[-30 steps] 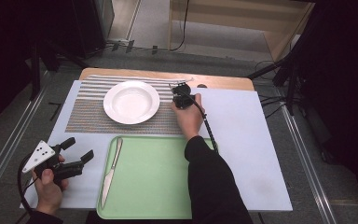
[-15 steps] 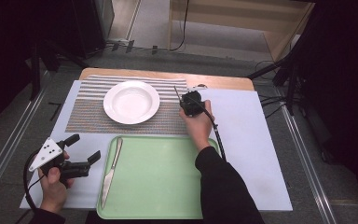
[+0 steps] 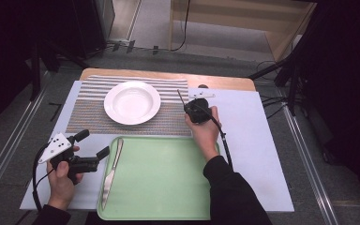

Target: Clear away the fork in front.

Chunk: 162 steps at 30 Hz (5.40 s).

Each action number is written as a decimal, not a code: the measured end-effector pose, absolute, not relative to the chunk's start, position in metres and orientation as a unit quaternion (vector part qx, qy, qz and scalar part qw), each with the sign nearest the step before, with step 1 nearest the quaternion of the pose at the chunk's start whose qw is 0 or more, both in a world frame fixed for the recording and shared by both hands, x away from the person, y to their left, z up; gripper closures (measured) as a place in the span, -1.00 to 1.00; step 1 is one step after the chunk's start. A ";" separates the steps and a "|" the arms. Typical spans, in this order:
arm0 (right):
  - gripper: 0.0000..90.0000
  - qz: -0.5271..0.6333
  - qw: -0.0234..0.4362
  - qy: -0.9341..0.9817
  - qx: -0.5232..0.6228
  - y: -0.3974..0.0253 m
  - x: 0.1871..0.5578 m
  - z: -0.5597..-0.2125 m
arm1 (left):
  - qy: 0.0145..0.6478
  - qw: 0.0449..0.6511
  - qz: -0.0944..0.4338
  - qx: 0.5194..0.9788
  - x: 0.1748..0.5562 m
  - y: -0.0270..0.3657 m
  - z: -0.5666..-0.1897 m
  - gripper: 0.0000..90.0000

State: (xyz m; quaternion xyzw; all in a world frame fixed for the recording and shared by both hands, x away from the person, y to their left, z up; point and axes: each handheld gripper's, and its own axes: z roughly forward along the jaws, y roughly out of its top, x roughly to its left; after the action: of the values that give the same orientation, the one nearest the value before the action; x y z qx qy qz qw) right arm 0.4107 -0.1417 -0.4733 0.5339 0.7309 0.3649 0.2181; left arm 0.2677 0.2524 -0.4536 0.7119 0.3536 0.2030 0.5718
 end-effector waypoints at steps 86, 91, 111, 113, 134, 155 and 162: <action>0.91 0.540 0.191 0.722 0.387 -0.163 0.250 -0.461 | 0.286 0.582 0.082 0.757 0.302 0.081 -0.435 -0.48; 0.91 0.546 0.190 0.723 0.379 -0.156 0.247 -0.458 | 0.297 0.589 0.066 0.749 0.303 0.081 -0.434 -0.32; 0.91 0.562 0.181 0.722 0.360 -0.143 0.240 -0.456 | 0.305 0.609 -0.004 0.732 0.310 0.086 -0.435 0.41; 0.91 0.564 0.181 0.723 0.356 -0.142 0.239 -0.456 | 0.303 0.611 -0.007 0.731 0.310 0.086 -0.435 0.41; 0.17 0.579 0.221 0.711 0.331 -0.162 0.244 -0.458 | 0.249 0.632 -0.019 0.734 0.303 0.097 -0.421 0.92; -0.81 0.553 0.254 0.691 0.391 -0.237 0.232 -0.472 | 0.250 0.642 -0.039 0.723 0.290 0.136 -0.421 0.92; -1.00 0.545 0.273 0.678 0.411 -0.257 0.225 -0.476 | 0.263 0.646 -0.042 0.715 0.285 0.155 -0.424 0.92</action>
State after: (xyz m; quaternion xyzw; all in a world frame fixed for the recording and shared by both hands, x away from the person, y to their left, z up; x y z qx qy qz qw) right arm 0.2245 -0.2571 -0.4755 0.4109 0.6782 0.5447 0.2729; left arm 0.2850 0.1547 -0.4238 0.7155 0.2634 -0.0420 0.6457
